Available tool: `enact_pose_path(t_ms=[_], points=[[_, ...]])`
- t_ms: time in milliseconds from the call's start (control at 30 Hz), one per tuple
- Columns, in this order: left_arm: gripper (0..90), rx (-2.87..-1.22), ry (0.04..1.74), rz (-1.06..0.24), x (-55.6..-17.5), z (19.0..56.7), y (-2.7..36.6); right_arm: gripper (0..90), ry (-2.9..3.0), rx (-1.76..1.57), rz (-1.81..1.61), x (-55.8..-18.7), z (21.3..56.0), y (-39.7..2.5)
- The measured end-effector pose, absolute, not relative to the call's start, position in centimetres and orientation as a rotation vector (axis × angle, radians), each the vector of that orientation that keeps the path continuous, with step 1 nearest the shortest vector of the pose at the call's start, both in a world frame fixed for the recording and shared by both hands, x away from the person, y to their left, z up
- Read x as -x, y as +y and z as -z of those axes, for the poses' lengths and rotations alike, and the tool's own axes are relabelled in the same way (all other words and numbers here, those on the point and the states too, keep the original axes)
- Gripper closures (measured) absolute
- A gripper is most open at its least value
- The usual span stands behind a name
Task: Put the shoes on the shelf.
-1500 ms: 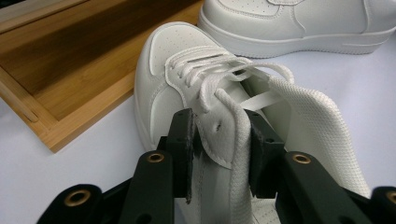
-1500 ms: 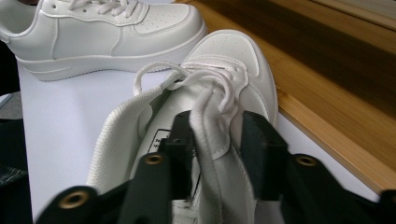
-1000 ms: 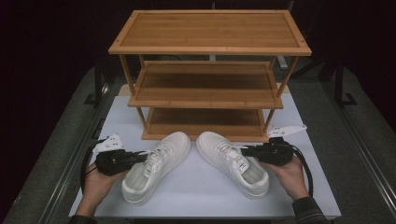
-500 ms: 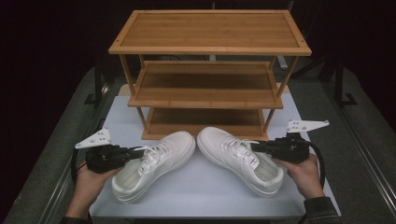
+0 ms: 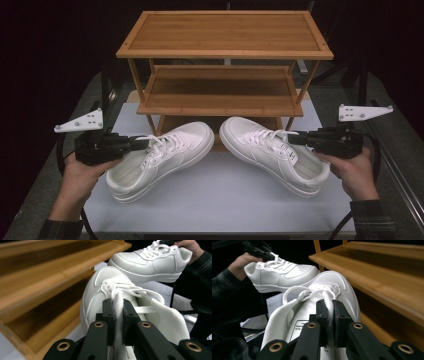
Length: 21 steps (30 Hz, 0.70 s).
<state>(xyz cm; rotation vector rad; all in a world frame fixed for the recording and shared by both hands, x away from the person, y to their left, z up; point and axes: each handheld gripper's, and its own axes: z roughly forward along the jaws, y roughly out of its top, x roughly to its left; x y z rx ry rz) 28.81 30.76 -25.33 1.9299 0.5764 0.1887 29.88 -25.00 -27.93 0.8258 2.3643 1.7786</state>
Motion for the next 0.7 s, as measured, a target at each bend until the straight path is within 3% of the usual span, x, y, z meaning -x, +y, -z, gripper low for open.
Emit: enact_pose_path(t_ms=[300,700], points=[[84.3,-1.910,0.548,-0.202,-30.4,21.7,30.5,84.7,2.330,-0.781,-1.801,-30.7,24.6,-25.7],[84.3,-1.869,0.562,-0.225,-34.8,19.8,30.6,84.7,2.287,-0.770,-1.803,-33.7,22.0,-25.4]])
